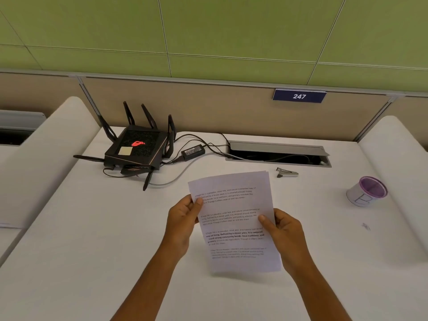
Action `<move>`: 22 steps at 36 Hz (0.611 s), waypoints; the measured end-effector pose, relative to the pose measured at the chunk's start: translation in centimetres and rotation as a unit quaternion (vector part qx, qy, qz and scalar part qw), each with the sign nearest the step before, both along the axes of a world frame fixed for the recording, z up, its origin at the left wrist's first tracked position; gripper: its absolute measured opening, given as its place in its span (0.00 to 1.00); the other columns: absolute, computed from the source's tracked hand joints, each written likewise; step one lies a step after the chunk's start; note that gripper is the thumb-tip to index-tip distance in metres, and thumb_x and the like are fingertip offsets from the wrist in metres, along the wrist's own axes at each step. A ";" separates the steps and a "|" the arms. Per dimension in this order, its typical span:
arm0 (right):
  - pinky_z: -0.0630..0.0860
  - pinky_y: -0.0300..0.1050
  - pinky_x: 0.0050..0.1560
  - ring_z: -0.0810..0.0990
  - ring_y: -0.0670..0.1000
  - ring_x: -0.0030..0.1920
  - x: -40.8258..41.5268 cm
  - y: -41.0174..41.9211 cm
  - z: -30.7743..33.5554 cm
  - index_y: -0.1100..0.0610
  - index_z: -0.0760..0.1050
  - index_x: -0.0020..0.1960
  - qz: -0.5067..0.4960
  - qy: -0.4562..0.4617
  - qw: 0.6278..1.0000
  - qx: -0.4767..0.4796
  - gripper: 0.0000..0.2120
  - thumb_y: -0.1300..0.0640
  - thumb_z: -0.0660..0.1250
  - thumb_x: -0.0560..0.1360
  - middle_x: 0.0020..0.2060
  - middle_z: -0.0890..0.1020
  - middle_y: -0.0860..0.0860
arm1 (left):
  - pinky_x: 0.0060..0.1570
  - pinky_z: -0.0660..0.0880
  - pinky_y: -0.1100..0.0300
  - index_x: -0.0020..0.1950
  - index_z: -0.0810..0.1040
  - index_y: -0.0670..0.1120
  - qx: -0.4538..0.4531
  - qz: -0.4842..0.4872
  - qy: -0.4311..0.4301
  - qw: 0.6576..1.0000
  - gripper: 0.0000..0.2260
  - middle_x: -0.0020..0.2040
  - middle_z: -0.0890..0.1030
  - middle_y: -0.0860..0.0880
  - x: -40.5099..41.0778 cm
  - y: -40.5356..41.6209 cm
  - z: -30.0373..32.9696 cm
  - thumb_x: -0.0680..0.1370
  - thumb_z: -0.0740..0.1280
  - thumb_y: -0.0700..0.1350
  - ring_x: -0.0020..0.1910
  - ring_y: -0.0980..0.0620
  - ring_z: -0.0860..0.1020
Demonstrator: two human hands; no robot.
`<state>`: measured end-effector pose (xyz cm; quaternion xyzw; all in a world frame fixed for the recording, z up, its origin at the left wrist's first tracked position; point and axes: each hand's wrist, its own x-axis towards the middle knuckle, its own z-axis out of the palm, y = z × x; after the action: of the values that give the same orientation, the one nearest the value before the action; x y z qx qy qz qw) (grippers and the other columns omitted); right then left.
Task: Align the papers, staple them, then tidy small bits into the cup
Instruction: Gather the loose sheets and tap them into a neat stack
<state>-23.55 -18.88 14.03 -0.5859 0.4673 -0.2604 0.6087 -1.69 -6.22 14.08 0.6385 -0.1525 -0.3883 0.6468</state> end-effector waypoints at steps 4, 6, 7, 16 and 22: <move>0.85 0.51 0.48 0.89 0.53 0.47 -0.1 0.1 -0.2 0.53 0.83 0.56 -0.015 -0.001 1.000 0.022 0.06 0.56 0.71 0.80 0.48 0.89 0.48 | 0.57 0.85 0.48 0.61 0.85 0.54 0.004 0.009 -0.003 1.000 0.09 0.55 0.89 0.51 -0.4 -0.7 -0.1 0.86 0.66 0.45 0.55 0.50 0.87; 0.85 0.49 0.47 0.89 0.52 0.46 -0.2 0.1 -0.4 0.52 0.84 0.56 -0.024 -0.001 0.999 0.032 0.06 0.56 0.71 0.80 0.48 0.89 0.48 | 0.54 0.86 0.52 0.62 0.84 0.52 0.000 0.010 -0.004 1.000 0.09 0.55 0.89 0.51 -0.6 -1.1 -0.2 0.86 0.65 0.44 0.54 0.50 0.87; 0.85 0.49 0.47 0.89 0.52 0.46 -0.2 0.1 -0.5 0.52 0.84 0.56 -0.028 -0.003 0.999 0.040 0.06 0.56 0.71 0.80 0.48 0.89 0.48 | 0.52 0.86 0.55 0.62 0.84 0.51 -0.003 0.012 -0.002 1.000 0.10 0.55 0.89 0.51 -0.7 -1.2 -0.2 0.86 0.65 0.44 0.53 0.51 0.87; 0.86 0.48 0.46 0.89 0.50 0.47 0.3 -0.6 -1.3 0.50 0.82 0.57 -0.030 0.017 0.998 0.050 0.07 0.56 0.70 0.81 0.49 0.89 0.46 | 0.43 0.84 0.62 0.60 0.85 0.49 0.003 0.060 0.014 0.998 0.08 0.53 0.89 0.51 -1.3 -3.1 -1.2 0.86 0.66 0.45 0.48 0.55 0.87; 0.85 0.49 0.50 0.88 0.50 0.49 0.6 -2.2 -1.9 0.51 0.83 0.58 -0.003 0.018 0.997 0.069 0.08 0.52 0.69 0.81 0.50 0.89 0.46 | 0.40 0.83 0.62 0.58 0.85 0.50 0.027 0.089 0.005 0.996 0.07 0.50 0.89 0.52 -1.1 -4.3 -2.3 0.85 0.67 0.48 0.45 0.55 0.87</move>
<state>-22.95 -21.07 12.14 -0.5453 0.4970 -0.2190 0.6385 -2.82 -10.52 11.83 0.6652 -0.0813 -0.3363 0.6617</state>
